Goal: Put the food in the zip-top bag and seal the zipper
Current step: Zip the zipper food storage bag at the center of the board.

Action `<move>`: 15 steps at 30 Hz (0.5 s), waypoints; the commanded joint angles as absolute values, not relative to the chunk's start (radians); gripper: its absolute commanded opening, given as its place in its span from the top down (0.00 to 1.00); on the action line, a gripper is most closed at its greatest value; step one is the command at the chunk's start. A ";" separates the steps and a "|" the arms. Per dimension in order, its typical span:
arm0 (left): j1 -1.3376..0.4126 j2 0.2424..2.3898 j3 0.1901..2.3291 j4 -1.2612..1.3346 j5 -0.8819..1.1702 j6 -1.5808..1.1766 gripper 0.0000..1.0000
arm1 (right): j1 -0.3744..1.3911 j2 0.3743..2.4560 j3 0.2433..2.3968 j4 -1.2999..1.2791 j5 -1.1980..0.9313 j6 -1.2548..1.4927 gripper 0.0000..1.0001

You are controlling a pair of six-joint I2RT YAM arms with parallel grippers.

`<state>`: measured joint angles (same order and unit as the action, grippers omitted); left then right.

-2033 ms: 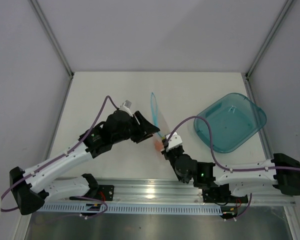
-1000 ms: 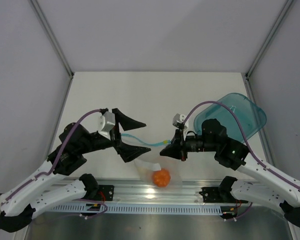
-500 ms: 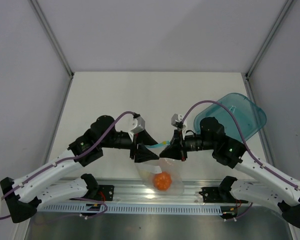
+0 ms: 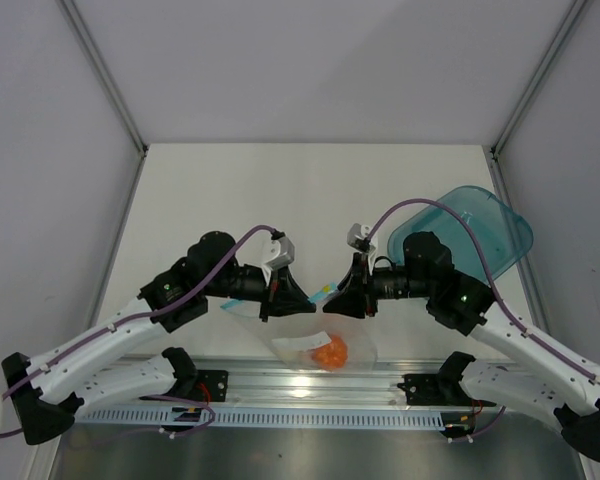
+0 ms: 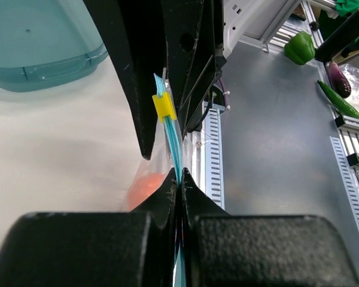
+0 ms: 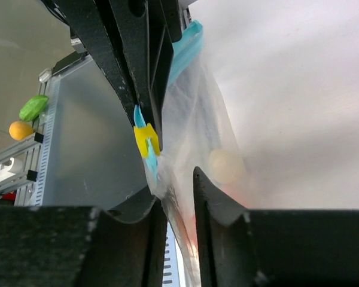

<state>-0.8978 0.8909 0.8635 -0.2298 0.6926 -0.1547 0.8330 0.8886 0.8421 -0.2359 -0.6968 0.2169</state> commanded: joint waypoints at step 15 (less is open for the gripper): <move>-0.905 0.845 0.881 -0.278 0.732 -0.156 0.99 | 0.821 0.882 0.868 -0.181 -0.831 0.218 0.70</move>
<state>-0.8982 0.8433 0.8635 -0.2810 0.7029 -0.1566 0.8246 0.8757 0.8242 -0.2329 -0.7803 0.2165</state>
